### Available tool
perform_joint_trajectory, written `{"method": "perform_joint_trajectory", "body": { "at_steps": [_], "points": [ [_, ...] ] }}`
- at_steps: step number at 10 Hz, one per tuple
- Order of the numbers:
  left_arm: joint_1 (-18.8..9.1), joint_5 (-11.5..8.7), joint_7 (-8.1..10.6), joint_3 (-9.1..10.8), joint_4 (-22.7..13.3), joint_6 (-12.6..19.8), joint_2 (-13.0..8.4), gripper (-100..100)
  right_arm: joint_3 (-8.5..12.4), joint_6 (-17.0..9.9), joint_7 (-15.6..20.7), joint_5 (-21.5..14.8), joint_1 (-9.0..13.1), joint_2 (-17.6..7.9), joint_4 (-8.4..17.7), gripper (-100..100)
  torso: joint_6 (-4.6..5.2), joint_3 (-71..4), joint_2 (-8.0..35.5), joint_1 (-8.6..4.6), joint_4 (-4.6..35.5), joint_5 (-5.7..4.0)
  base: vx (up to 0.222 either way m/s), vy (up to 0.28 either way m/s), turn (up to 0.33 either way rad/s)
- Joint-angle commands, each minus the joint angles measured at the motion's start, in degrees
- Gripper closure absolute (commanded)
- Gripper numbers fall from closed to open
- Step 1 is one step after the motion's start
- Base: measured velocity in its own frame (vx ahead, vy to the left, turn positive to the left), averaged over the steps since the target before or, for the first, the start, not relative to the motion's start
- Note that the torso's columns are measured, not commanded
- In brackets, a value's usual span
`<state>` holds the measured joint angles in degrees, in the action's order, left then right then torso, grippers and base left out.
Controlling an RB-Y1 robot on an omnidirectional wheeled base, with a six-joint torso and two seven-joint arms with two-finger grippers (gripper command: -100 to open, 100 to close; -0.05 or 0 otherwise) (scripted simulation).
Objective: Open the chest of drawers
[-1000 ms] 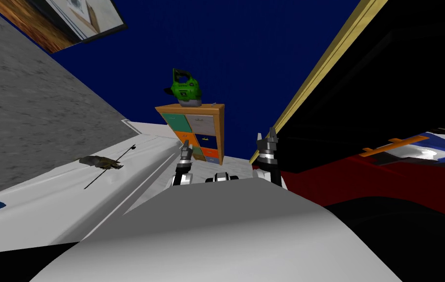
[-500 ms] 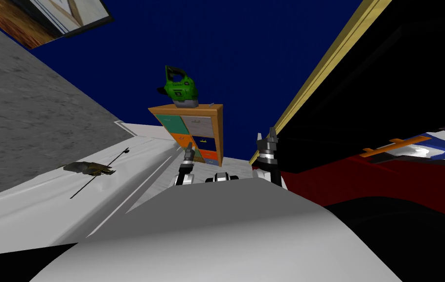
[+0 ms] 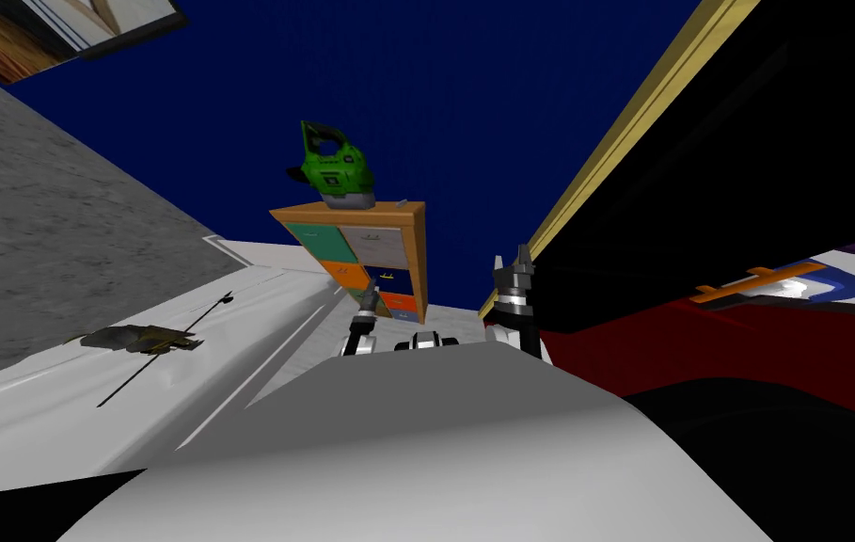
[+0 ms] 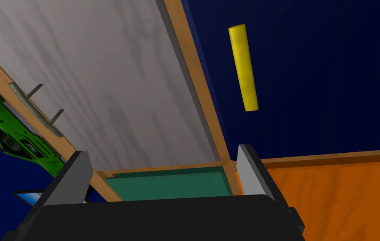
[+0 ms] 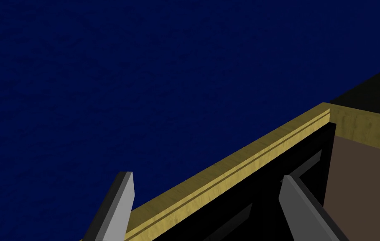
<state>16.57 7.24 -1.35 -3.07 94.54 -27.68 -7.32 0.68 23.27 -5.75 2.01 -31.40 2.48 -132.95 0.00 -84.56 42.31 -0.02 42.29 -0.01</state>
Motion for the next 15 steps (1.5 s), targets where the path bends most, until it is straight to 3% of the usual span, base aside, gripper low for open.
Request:
{"method": "perform_joint_trajectory", "body": {
  "at_steps": [1,5,7,9,10,11,15],
  "points": [
    [-1.08,0.27,-0.28,-0.33,-3.35,0.41,0.18,-100,0.00,0.00,0.00,0.00,0.00,0.00,0.00,0,0.00,0.01,0.01,0.03,0.00,0.01,0.082,-0.004,-0.050],
    [-2.53,0.75,-0.91,-0.94,-8.26,0.72,1.68,-100,0.00,0.00,0.00,0.00,0.00,0.00,0.00,0,0.00,-0.01,-0.01,-0.02,0.00,0.00,0.073,-0.005,-0.044],
    [-3.21,0.97,-1.20,-1.23,-10.56,0.87,3.55,-100,0.00,0.00,0.00,0.00,0.00,0.00,0.00,0,0.00,0.01,0.01,0.02,0.00,0.00,0.066,-0.008,-0.036],
    [-3.01,0.98,-1.01,-1.23,-8.05,2.69,2.96,-100,0.00,0.00,0.00,0.00,0.00,0.00,0.00,0,-0.01,0.04,0.07,0.06,0.02,0.02,0.046,-0.006,-0.012],
    [-2.80,0.97,-1.08,-1.27,-8.53,1.83,2.98,-100,0.00,0.00,0.00,0.00,0.00,0.00,0.00,0,0.01,0.00,-0.01,0.02,0.01,0.01,0.036,-0.005,-0.004],
    [-2.84,0.97,-1.05,-1.27,-8.41,2.08,2.98,100,0.00,0.00,0.00,0.00,0.01,0.00,0.00,0,0.00,0.01,0.03,0.03,0.00,0.01,0.006,-0.001,0.001],
    [-1.11,1.12,-0.46,-2.02,-5.84,2.77,2.32,100,0.00,-0.01,0.00,0.00,0.04,0.00,0.01,0,-0.05,0.12,0.16,0.13,-0.05,0.07,-0.175,0.031,0.018]
  ]
}}
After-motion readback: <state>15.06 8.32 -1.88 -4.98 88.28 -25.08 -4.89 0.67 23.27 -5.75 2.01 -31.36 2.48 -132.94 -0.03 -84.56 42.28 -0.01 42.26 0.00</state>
